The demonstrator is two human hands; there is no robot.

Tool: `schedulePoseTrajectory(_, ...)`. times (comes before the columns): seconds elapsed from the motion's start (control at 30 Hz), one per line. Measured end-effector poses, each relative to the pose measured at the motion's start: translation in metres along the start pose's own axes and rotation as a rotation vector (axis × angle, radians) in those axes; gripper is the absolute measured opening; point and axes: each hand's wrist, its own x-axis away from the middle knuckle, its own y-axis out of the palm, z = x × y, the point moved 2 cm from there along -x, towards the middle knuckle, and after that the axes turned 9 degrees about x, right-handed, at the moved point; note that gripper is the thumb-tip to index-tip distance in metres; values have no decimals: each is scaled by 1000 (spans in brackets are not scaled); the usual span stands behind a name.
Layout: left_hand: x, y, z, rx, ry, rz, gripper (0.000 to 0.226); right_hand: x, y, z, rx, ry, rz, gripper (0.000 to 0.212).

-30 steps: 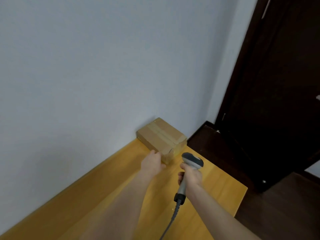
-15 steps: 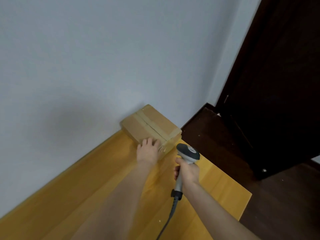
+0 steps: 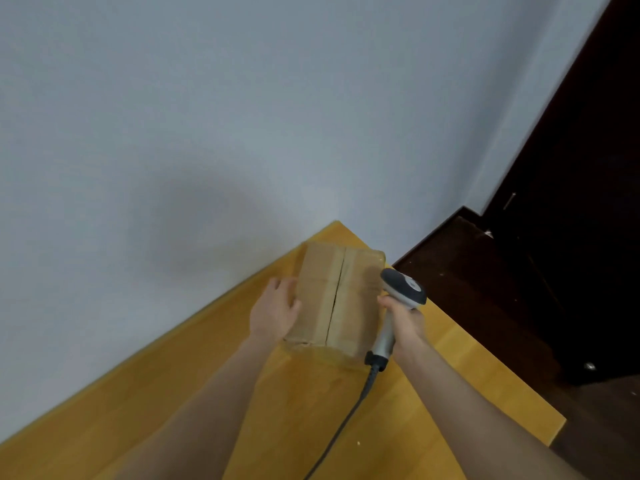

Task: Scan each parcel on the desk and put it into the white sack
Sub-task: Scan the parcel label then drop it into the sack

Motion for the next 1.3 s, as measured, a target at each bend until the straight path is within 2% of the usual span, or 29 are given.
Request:
schedulePoseTrajectory(0.07, -8, 5, -4, 158, -186, -20, 61, -5, 3, 9, -32, 39, -24, 37)
schedulePoseTrajectory(0.13, -9, 16, -6, 341, -315, -127, 72, -6, 3, 15, -88, 72, -63, 37)
schedulePoseTrajectory(0.23, -2, 22, -11, 524, -406, -212, 57, -7, 1, 22, -115, 78, -119, 27)
schedulePoseTrajectory(0.3, 9, 20, -22, 651, -479, -237, 45, -4, -1, 24, -95, 68, -140, 12)
schedulePoseTrajectory(0.43, 39, 1, -49, 858, -598, -191, 45, 13, 4, 29, -86, 58, -195, 5)
schedulePoseTrajectory(0.6, 89, -47, -71, 1081, -632, -63, 29, 58, 28, 45, -70, 28, -295, 17)
schedulePoseTrajectory(0.7, 125, -80, -95, 1130, -585, -39, 28, 92, 46, 65, -37, 36, -333, 15)
schedulePoseTrajectory(0.87, 196, -140, -156, 1092, -603, -32, 45, 165, 88, 113, 11, 46, -424, 39)
schedulePoseTrajectory(0.97, 246, -174, -208, 1075, -636, -64, 50, 216, 119, 145, 40, 43, -462, 34)
schedulePoseTrajectory(1.13, 335, -221, -295, 1101, -651, -63, 40, 294, 172, 207, 116, 55, -507, 25)
schedulePoseTrajectory(1.23, 378, -236, -331, 1171, -602, 7, 39, 331, 199, 233, 134, 49, -520, 28)
schedulePoseTrajectory(1.3, 400, -239, -340, 1219, -555, 45, 51, 349, 212, 244, 179, 35, -495, 34)
